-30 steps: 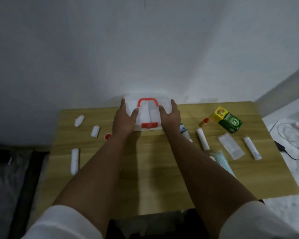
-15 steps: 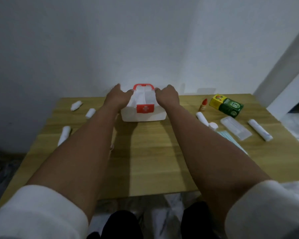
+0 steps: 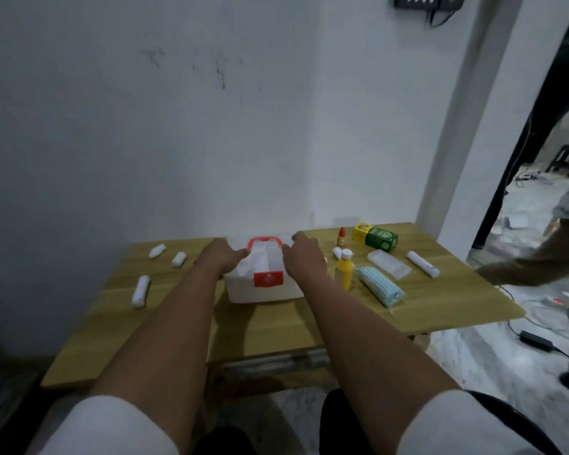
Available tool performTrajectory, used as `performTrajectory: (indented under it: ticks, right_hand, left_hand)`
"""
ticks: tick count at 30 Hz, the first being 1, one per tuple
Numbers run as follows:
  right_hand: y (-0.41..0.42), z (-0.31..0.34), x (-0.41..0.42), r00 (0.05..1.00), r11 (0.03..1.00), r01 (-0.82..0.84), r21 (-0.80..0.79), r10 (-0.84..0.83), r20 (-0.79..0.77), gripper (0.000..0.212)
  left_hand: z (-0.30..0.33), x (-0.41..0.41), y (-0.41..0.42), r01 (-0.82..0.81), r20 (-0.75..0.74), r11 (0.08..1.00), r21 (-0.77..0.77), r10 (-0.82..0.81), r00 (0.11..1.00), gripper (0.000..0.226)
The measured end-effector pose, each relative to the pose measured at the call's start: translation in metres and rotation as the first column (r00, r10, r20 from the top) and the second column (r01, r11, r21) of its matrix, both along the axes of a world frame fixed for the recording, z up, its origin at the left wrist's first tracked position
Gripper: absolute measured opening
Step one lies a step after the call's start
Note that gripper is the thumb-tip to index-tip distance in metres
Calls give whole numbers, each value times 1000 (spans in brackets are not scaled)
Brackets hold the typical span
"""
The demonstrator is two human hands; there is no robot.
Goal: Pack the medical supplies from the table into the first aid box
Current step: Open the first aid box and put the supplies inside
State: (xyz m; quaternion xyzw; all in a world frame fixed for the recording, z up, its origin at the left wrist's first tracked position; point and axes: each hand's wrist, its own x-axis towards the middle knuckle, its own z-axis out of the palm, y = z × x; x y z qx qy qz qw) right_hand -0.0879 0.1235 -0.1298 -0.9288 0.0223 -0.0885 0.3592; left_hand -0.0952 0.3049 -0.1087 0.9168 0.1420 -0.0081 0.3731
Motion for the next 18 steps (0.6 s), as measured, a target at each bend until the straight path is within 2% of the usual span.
performTrajectory:
  ticks: [3,7,12,18]
  right_hand:
    - [-10,8,-11,998,983,-69,-172,69,-9,37]
    - [-15,1,-11,990,958,-142,-248,139,-29,40]
    - [-19,-12,-13,986,967,-164,-193,166,-5,33]
    - [-23,-26,-9,989,990,-137,-26,139,45,54]
  left_hand:
    - [-1,-11,-4,2,9,1000,0,-2,1000,77]
    - [-5,-23,-11,-12,60,999,33,10,998,77]
    - [-9,-22,-12,-20,95,1000,16,19,995,74]
    - [-17,-19,-12,-39,132,999,-12,40,990,73]
